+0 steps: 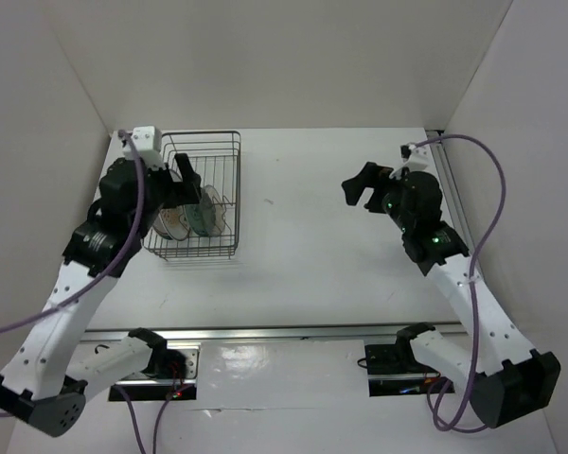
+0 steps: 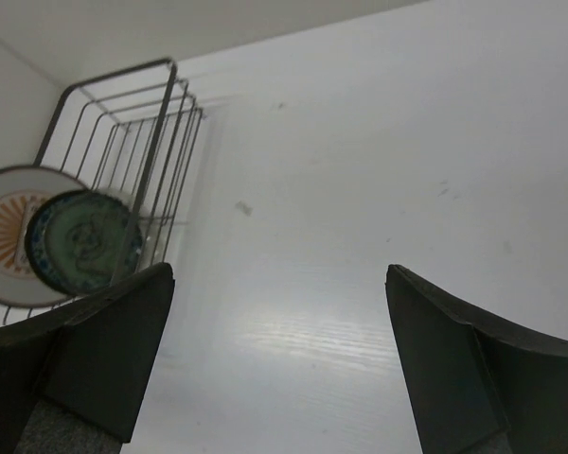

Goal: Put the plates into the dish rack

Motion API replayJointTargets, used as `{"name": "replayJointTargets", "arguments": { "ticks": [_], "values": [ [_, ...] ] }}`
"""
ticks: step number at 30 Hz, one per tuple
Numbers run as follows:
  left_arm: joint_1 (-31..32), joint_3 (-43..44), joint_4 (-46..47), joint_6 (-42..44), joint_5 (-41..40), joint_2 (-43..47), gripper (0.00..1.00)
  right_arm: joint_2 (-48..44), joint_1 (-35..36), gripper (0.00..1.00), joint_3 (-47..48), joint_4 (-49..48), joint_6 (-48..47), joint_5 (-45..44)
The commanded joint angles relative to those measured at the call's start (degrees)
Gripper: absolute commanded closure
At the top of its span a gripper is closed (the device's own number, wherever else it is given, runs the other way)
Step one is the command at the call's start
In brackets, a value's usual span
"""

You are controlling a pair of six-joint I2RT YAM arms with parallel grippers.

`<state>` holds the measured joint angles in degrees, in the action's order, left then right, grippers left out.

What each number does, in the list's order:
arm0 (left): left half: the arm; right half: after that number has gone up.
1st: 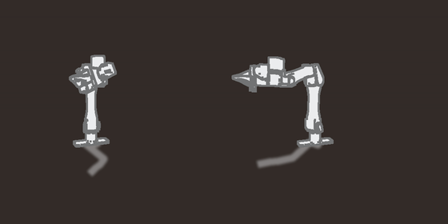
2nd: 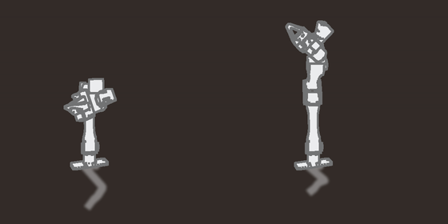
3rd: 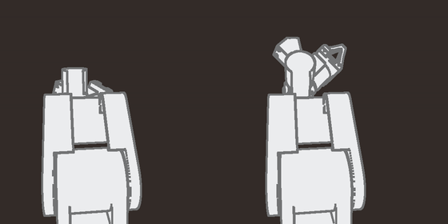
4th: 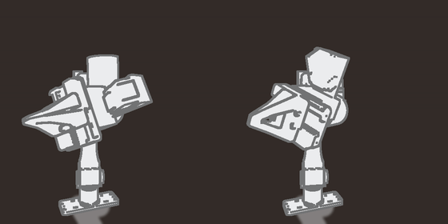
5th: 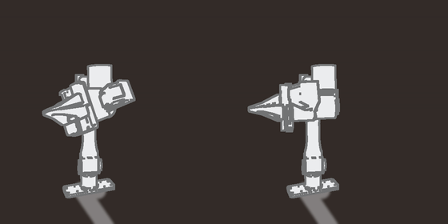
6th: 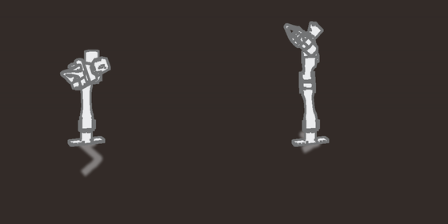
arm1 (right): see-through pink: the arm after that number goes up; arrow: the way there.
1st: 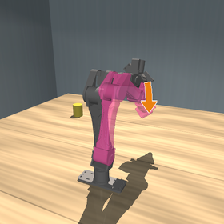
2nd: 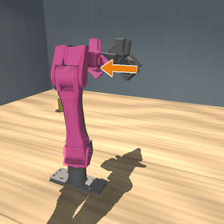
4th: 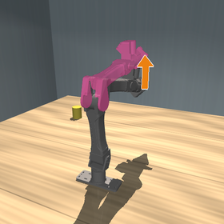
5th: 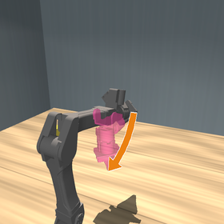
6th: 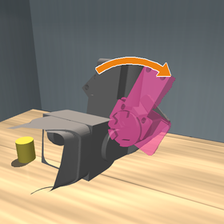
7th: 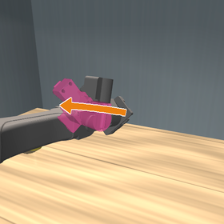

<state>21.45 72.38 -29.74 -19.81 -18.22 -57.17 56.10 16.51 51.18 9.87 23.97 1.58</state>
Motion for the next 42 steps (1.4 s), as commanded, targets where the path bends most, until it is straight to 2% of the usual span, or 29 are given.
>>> {"name": "replayJointTargets", "arguments": {
  "ticks": [1,3,7,10,14,19,23,42],
  "values": [
    [1.39,-0.84,2.67,1.44,4.24,3.10,0.00,-3.53,1.76,0.00,7.61,15.95,-5.16,-14.03],
    [1.40,-0.84,1.96,1.44,5.12,6.01,0.00,-4.32,3.78,0.00,10.16,19.46,-5.16,-19.57],
    [1.40,-2.76,-0.76,-0.13,3.46,11.10,0.00,-6.43,4.32,0.00,14.47,25.88,-5.16,-23.11],
    [1.40,-10.03,-1.46,-3.03,0.03,17.41,0.00,-10.11,4.93,0.00,16.32,29.40,-5.77,-25.65],
    [1.40,-16.99,-1.46,-4.27,0.02,23.14,0.00,-16.09,6.34,0.00,17.46,32.48,-6.30,-28.82],
    [1.40,-19.99,-0.06,-4.80,0.64,27.81,0.00,-20.49,6.87,0.00,17.21,34.60,-6.83,-30.15],
    [1.40,-20.00,-0.06,-4.80,1.95,27.81,0.00,-22.35,6.87,0.00,14.57,33.81,-6.83,-30.15],
    [1.40,-20.52,0.47,-4.27,2.92,27.20,0.00,-20.77,7.39,0.00,15.09,33.20,-6.83,-30.15]
  ]
}}
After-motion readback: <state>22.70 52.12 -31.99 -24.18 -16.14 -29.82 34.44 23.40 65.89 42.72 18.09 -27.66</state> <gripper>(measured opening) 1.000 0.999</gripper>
